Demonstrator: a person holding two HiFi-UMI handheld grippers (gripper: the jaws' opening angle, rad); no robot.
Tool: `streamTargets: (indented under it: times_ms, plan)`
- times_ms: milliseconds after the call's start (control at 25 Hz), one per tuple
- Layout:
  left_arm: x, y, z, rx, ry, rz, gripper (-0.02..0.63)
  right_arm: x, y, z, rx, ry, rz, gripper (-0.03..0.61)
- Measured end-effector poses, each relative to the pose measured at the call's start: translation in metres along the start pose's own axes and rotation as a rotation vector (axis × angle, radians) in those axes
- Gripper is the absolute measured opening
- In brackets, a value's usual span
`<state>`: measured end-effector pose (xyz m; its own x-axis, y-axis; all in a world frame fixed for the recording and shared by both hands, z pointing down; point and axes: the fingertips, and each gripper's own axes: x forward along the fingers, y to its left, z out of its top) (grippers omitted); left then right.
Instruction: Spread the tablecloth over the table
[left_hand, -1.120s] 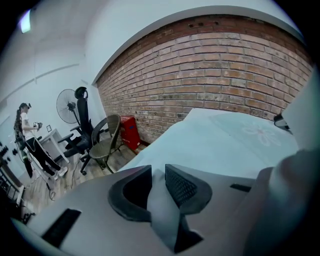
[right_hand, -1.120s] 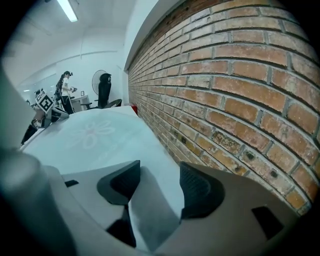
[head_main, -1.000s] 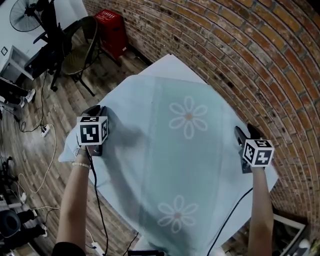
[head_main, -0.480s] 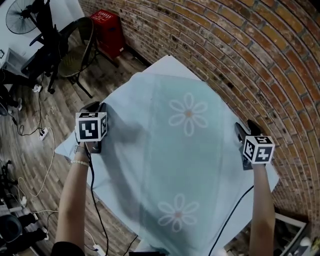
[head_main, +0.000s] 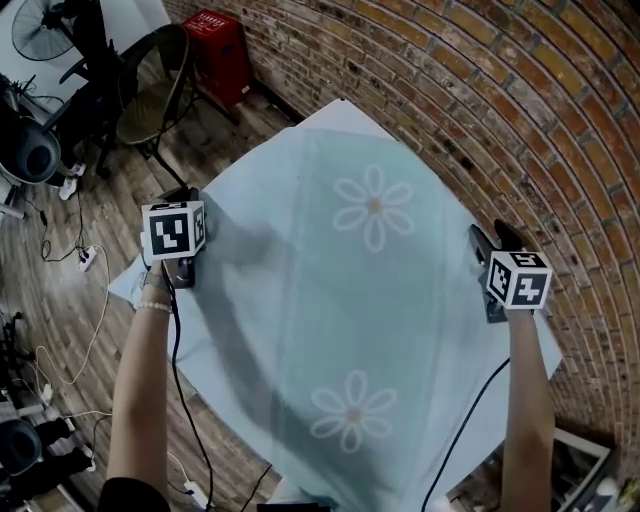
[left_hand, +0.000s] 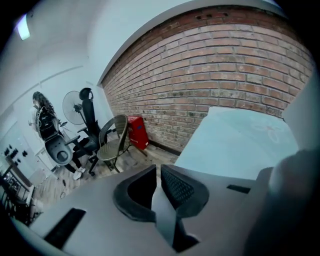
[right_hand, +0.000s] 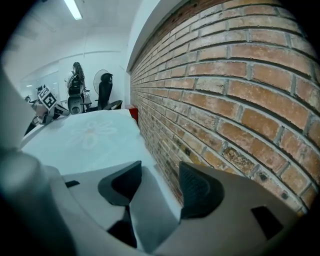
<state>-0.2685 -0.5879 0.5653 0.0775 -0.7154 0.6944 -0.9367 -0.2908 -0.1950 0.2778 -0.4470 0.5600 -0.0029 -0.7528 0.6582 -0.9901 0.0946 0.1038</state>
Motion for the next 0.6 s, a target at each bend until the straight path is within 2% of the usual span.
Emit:
streamTargets:
  times_ms: [160,240,320,400,440,520,600]
  plan:
    - [0.003,0.008,-0.002,0.022,0.028,0.017,0.037,0.009,0.007,0.008,-0.007,-0.001,0.016,0.235]
    - [-0.001,0.010,0.002,0.029,-0.010,0.016,0.032,0.011,0.010,0.009,-0.006,0.003,0.024,0.236]
    - [-0.012,0.010,0.016,0.065,-0.083,-0.004,0.032,0.012,0.010,0.010,-0.002,0.007,0.031,0.236]
    - [-0.028,0.000,0.029,0.079,-0.139,-0.073,0.044,0.012,0.010,0.010,-0.008,0.003,0.031,0.236]
    - [-0.037,-0.008,0.030,0.070,-0.152,-0.123,0.087,0.011,0.009,0.011,-0.012,-0.004,0.026,0.236]
    - [-0.055,-0.027,0.023,0.042,-0.152,-0.220,0.152,0.005,0.006,0.014,0.004,-0.037,0.015,0.235]
    - [-0.075,-0.044,0.007,0.028,-0.143,-0.280,0.176,-0.008,0.006,0.015,0.054,-0.075,0.031,0.235]
